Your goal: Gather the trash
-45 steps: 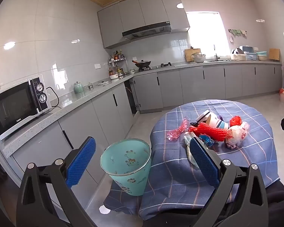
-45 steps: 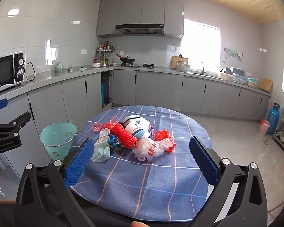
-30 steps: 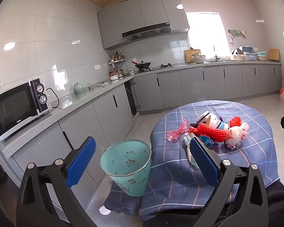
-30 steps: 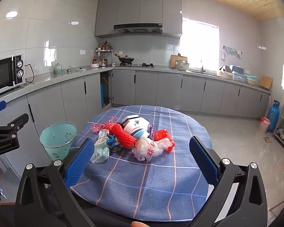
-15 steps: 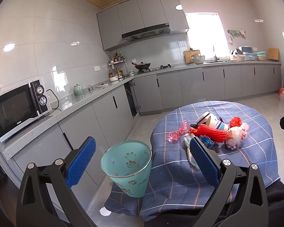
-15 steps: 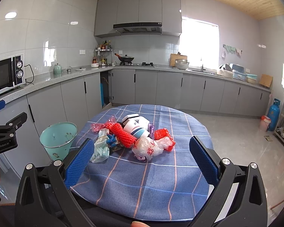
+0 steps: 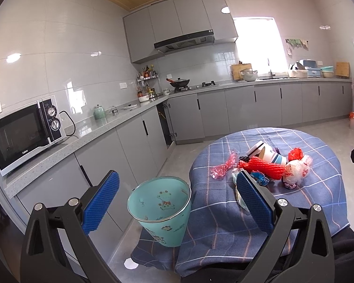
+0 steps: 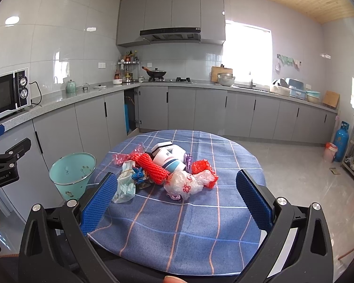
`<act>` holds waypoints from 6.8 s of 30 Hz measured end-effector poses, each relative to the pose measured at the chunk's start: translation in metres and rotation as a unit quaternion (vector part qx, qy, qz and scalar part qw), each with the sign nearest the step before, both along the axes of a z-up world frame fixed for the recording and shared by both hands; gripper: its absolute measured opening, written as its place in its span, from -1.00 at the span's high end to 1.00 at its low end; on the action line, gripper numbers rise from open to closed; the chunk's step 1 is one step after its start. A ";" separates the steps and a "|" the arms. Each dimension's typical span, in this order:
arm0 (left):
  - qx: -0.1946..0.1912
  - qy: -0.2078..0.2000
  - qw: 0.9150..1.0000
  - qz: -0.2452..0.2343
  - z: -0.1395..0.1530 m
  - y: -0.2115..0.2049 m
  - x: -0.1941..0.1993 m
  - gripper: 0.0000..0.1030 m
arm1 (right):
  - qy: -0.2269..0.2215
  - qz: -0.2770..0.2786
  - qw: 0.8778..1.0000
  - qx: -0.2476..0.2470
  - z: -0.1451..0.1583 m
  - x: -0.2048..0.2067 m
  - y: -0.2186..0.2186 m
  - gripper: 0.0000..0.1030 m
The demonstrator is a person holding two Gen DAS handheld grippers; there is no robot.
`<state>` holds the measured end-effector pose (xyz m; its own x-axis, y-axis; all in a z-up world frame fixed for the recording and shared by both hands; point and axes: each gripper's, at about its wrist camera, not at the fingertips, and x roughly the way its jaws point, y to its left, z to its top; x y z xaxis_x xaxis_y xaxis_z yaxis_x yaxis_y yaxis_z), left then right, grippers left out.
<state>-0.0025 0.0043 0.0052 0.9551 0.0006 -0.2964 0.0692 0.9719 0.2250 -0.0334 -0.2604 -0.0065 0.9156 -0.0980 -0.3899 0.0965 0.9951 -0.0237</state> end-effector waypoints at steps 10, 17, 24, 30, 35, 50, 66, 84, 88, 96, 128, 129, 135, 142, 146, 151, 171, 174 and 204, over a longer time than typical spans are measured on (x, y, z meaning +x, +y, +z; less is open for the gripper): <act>-0.001 -0.001 1.000 0.000 0.001 0.001 0.000 -0.90 | 0.000 -0.001 1.000 0.002 0.000 0.001 -0.002 -0.92; -0.001 -0.001 1.000 0.001 0.002 0.003 0.000 -0.90 | -0.001 -0.001 1.000 0.002 0.001 0.001 -0.003 -0.92; -0.002 -0.005 1.000 0.003 0.005 0.006 0.000 -0.90 | -0.002 -0.001 1.000 0.003 0.001 0.001 -0.003 -0.92; -0.003 -0.005 1.000 0.003 0.006 0.007 0.001 -0.90 | -0.003 -0.002 1.000 0.004 0.001 0.001 -0.004 -0.92; -0.002 -0.005 1.000 0.003 0.006 0.007 0.000 -0.90 | -0.003 -0.002 1.000 0.004 0.001 0.000 -0.005 -0.92; 0.000 0.000 1.000 0.003 0.001 0.004 0.004 -0.90 | -0.003 -0.007 1.000 0.007 0.000 0.003 -0.010 -0.92; 0.053 0.009 0.999 0.004 -0.043 -0.038 0.071 -0.90 | 0.020 -0.057 0.998 -0.007 -0.054 0.079 -0.061 -0.91; 0.101 0.097 0.989 -0.045 -0.138 -0.129 0.150 -0.90 | 0.060 -0.064 0.996 0.018 -0.114 0.134 -0.086 -0.91; 0.102 0.123 0.985 -0.062 -0.153 -0.138 0.157 -0.83 | 0.070 -0.062 0.995 0.028 -0.122 0.137 -0.093 -0.91; 0.087 0.164 0.977 -0.099 -0.164 -0.140 0.158 0.72 | 0.073 -0.058 0.995 0.037 -0.124 0.139 -0.098 -0.91; 0.121 0.079 0.988 -0.049 -0.123 -0.099 0.146 0.84 | 0.105 0.044 0.993 0.035 -0.133 0.166 -0.058 0.78; 0.120 0.078 0.989 -0.047 -0.122 -0.098 0.147 0.84 | 0.102 0.046 0.993 0.031 -0.131 0.164 -0.057 0.81; 0.119 0.072 0.990 -0.030 -0.114 -0.084 0.155 0.84 | 0.074 0.047 0.996 0.014 -0.113 0.153 -0.053 0.82; 0.110 0.068 0.992 -0.009 -0.103 -0.061 0.165 0.84 | 0.044 0.057 0.997 -0.003 -0.086 0.157 -0.047 0.82; 0.105 0.065 0.992 0.003 -0.096 -0.049 0.170 0.84 | 0.035 0.070 0.997 -0.011 -0.076 0.164 -0.036 0.82; 0.100 0.065 0.993 0.019 -0.090 -0.032 0.179 0.83 | 0.026 0.092 0.995 -0.017 -0.066 0.178 -0.021 0.82; 0.076 0.084 0.991 0.075 -0.097 0.049 0.221 0.83 | 0.028 0.197 0.980 -0.015 -0.059 0.233 0.075 0.82; 0.073 0.088 0.990 0.081 -0.099 0.059 0.225 0.83 | 0.031 0.213 0.977 -0.017 -0.063 0.241 0.094 0.82; 0.072 0.110 0.984 0.118 -0.121 0.110 0.241 0.79 | 0.060 0.280 0.958 -0.020 -0.089 0.282 0.177 0.82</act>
<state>0.2382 0.1146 -0.1157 0.8362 0.2714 -0.4765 -0.0913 0.9257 0.3670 0.2487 -0.0830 -0.0956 0.7784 0.3778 -0.5014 -0.4575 0.8883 -0.0410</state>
